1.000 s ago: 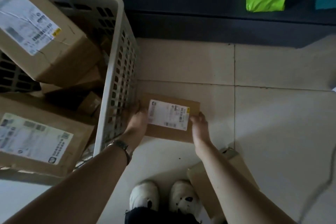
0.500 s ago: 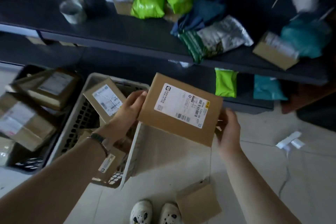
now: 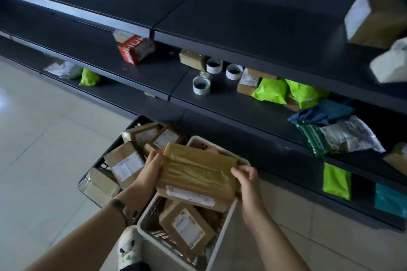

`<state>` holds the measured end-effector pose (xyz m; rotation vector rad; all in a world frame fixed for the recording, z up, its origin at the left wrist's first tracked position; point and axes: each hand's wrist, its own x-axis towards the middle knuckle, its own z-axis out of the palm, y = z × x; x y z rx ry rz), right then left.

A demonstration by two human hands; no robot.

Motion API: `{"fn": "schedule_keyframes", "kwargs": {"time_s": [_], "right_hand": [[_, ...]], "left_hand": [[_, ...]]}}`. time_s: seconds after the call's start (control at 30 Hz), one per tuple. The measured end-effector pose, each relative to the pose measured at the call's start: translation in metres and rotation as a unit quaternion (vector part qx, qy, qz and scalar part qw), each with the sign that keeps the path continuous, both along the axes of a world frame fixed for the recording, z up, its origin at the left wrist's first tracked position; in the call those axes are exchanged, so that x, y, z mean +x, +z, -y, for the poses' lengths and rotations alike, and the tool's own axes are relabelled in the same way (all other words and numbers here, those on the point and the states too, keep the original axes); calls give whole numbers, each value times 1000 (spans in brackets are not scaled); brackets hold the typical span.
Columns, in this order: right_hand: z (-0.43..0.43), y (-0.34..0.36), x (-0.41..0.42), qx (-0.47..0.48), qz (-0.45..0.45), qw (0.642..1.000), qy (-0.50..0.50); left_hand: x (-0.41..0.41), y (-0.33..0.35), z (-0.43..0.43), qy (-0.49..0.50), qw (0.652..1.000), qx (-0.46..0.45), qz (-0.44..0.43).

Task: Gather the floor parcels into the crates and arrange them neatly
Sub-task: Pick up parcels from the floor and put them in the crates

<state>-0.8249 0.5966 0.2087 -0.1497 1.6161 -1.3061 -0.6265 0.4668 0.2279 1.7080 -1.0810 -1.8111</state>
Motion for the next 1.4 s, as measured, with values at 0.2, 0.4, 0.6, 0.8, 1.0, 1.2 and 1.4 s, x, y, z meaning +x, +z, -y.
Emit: {"fn": "schedule_keyframes", "kwargs": {"time_s": [0.2,0.4,0.6,0.8,1.0,1.2,1.4], "right_hand": [[121,-63,109,10,38,999,14],[248,-97,205,-20,-32,999,0],[324,-132,239,-7,-176,984,14],[344,-183,254,109,-272,947,129],[371,-191,226,209,-238,941,118],[354,-193,214,142,-212,957,139],[338,-191,209,100,-67,968,218]], "left_hand": [[85,-51,143,-12,997,-43,65],[156,-69,295,-26,991,-108,70],[172,-112,368,-30,989,-139,49],[200,-214,339,-199,940,-71,268],[192,-225,358,-213,934,-75,278],[174,-207,367,-201,936,-149,247],[150,-198,369,-149,965,-127,173]]}}
